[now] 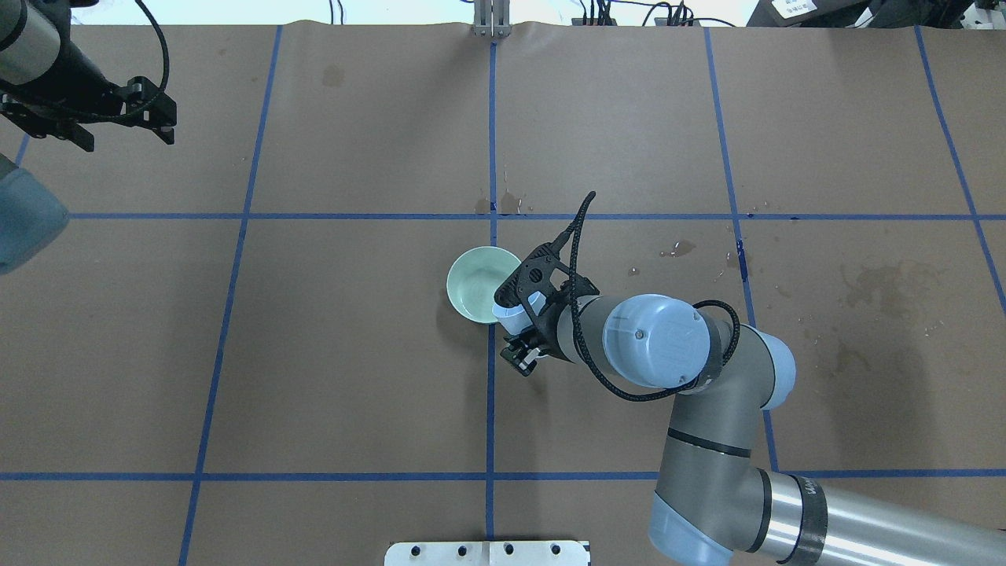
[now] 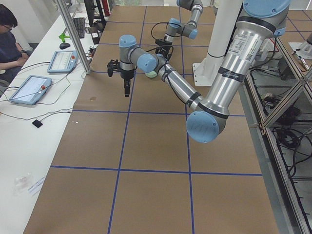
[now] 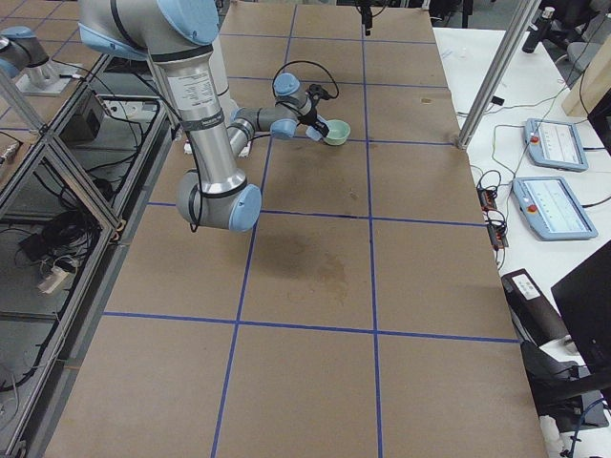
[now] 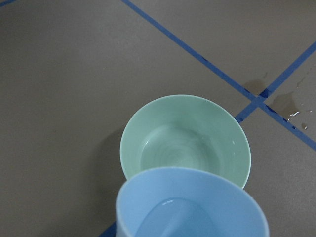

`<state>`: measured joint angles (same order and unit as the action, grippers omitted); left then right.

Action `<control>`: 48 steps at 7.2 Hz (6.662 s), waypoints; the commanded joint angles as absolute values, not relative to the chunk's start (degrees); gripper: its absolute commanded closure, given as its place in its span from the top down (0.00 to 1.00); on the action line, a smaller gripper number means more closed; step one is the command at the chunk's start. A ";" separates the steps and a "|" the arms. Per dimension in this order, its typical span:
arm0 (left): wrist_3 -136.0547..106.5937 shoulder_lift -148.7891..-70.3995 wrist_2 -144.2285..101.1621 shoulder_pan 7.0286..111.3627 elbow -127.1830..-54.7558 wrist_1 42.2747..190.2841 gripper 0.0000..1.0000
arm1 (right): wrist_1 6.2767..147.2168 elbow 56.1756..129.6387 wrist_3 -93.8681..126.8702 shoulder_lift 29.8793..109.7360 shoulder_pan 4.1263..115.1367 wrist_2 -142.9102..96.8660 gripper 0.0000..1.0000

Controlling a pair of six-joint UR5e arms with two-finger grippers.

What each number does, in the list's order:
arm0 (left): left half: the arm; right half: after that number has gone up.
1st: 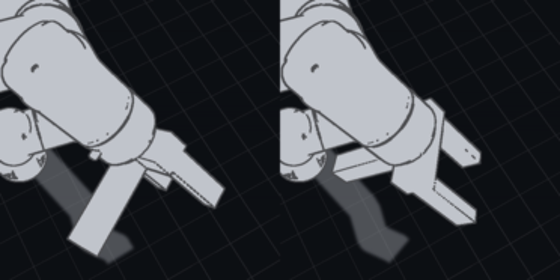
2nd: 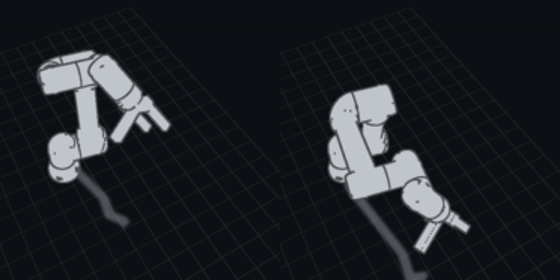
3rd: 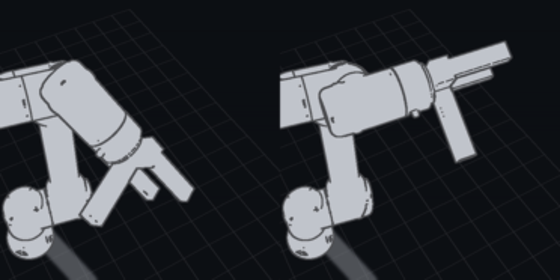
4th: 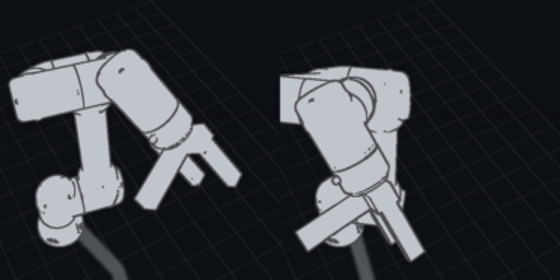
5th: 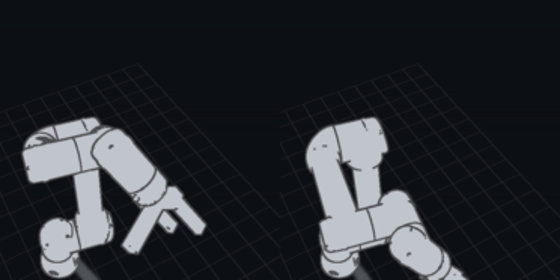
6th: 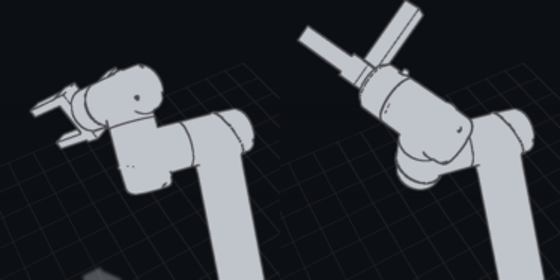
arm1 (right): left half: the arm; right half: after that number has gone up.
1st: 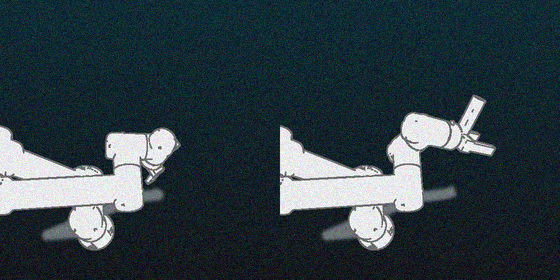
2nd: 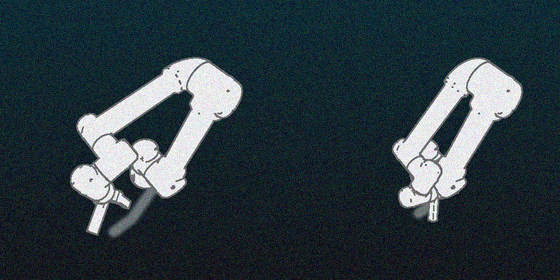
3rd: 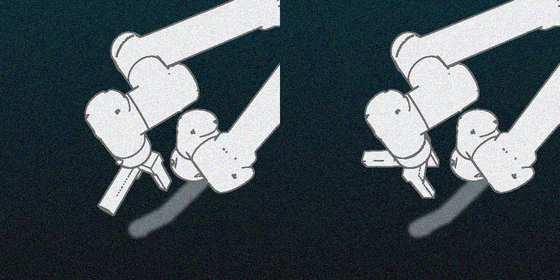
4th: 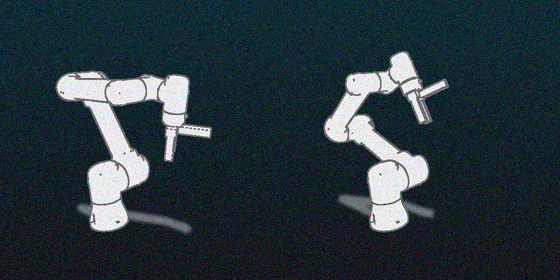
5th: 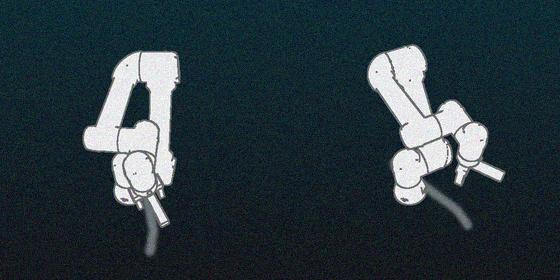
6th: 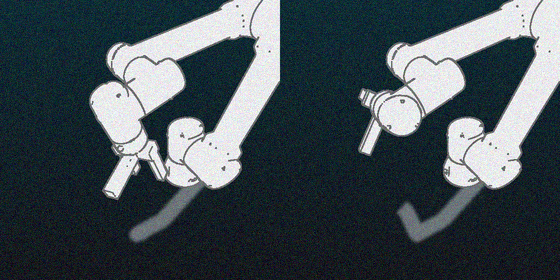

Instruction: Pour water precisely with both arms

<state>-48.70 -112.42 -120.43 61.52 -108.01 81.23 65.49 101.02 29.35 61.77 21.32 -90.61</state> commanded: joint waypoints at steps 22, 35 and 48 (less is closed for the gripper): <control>-48.69 -110.83 -120.59 61.35 -109.42 81.21 1.00 | 80.44 101.04 38.44 53.85 25.58 -88.59 0.00; -49.75 -109.86 -120.41 61.35 -119.09 74.62 1.00 | 82.43 115.14 94.72 99.00 38.13 -44.47 0.00; -48.78 -110.21 -120.23 61.26 -119.35 74.53 1.00 | 151.69 113.12 163.10 84.55 23.91 -68.02 0.00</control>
